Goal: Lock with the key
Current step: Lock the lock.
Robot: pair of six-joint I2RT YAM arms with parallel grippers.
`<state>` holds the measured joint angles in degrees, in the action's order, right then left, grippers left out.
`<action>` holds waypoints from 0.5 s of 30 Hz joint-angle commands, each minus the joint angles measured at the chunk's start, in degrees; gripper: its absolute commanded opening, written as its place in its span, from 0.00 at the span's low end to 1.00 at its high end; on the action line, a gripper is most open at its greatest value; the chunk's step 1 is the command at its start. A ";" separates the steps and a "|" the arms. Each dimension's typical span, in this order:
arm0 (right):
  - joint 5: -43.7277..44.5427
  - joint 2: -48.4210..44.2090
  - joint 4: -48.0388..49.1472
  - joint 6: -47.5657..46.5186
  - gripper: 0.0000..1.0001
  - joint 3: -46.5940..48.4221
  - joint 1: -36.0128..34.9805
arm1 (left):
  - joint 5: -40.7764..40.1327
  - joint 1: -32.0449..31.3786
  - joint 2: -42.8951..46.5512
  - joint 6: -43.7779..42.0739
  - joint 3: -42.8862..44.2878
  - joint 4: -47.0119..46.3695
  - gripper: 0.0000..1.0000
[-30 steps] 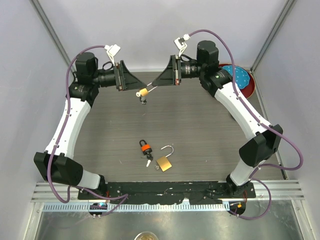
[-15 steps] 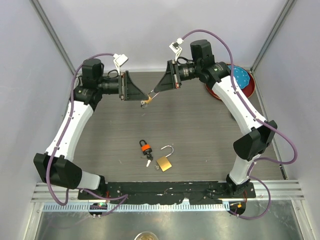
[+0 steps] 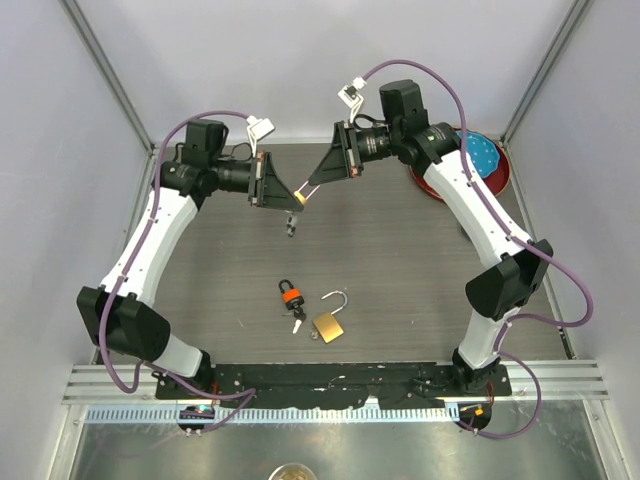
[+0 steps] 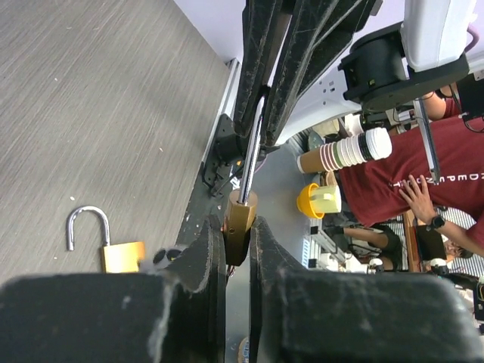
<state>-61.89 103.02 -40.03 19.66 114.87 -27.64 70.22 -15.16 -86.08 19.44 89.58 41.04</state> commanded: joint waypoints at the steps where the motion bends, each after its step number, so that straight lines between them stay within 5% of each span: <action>1: 4.30 -1.33 3.29 2.39 0.02 3.35 -0.31 | -2.62 -0.13 1.44 2.70 0.16 -1.65 0.00; 4: 9.49 -2.64 6.44 4.77 0.18 1.86 -0.31 | -5.86 -0.14 3.29 7.43 -1.86 -7.97 0.00; 10: 18.98 -8.71 19.18 11.18 0.84 -7.27 -0.05 | -10.70 -0.14 6.54 19.39 -7.75 -24.85 0.00; 15: 23.13 -15.12 35.93 23.18 0.97 -17.47 2.06 | -16.24 -0.05 8.56 22.38 -8.37 -30.30 0.00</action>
<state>-44.31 94.70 -22.39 31.86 102.65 -27.09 58.85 -15.27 -81.76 36.21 81.08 21.54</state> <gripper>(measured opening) 0.956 0.114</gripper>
